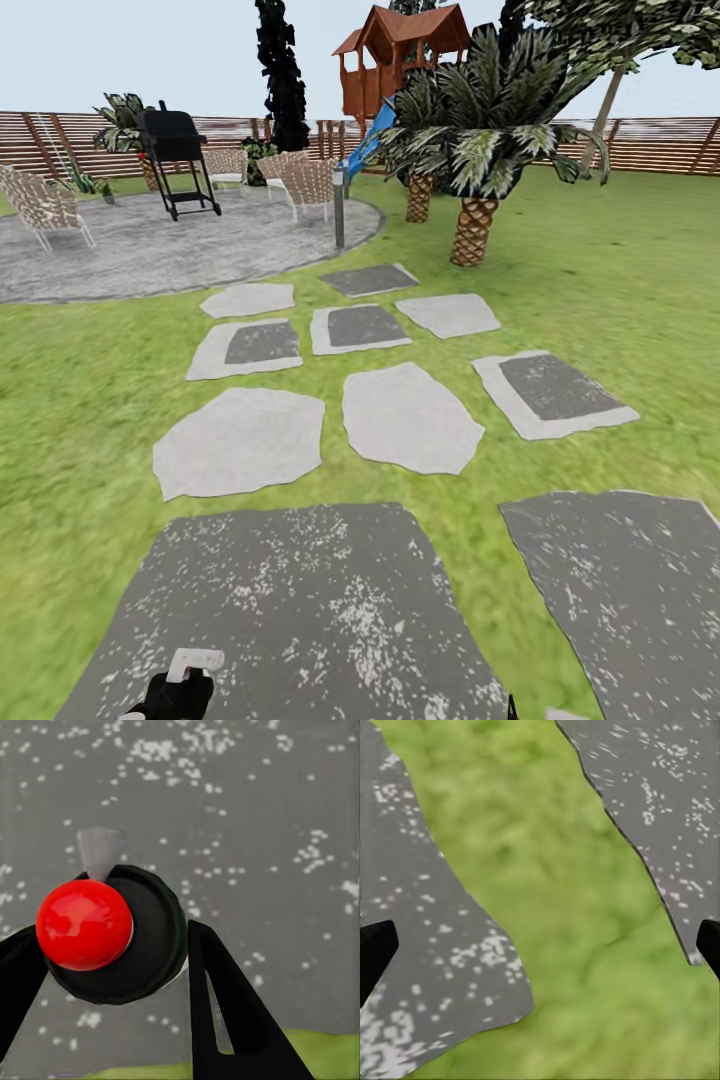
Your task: Pick up the pesticide atomizer in the garden and spray insectifuge to fully cover both potted plants in the garden.
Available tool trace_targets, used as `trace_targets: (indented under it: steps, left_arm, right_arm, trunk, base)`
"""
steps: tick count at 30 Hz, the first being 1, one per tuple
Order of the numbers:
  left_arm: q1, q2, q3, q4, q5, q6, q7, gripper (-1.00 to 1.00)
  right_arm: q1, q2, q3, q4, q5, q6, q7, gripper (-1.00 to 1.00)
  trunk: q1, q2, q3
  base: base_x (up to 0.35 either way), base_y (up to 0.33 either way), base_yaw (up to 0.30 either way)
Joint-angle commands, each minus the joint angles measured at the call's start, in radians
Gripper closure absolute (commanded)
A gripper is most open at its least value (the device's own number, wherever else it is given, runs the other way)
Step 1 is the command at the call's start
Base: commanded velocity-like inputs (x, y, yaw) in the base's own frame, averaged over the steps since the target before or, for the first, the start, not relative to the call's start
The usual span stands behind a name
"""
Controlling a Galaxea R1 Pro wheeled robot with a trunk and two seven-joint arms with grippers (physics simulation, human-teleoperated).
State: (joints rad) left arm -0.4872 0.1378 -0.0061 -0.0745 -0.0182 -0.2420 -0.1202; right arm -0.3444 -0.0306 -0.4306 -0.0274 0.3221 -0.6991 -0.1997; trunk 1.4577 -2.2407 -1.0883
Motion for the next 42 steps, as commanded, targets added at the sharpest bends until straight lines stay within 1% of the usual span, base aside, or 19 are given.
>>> trace_targets:
  steps: [1,42]
  left_arm:
    - [-0.001,0.0,0.0,0.001,-0.002,-0.003,-0.002,1.0]
    - [-0.001,0.002,0.0,0.001,-0.002,-0.003,-0.002,1.0]
  right_arm:
    - [-0.001,0.0,-0.003,0.001,0.011,-0.002,-0.007,-1.0]
    - [-0.001,0.0,-0.003,0.001,0.011,-0.002,-0.007,-1.0]
  trunk:
    - [0.0,0.0,-0.001]
    - [0.0,0.0,-0.001]
  base:
    - [0.34,0.0,0.0]
    - [0.339,0.0,0.0]
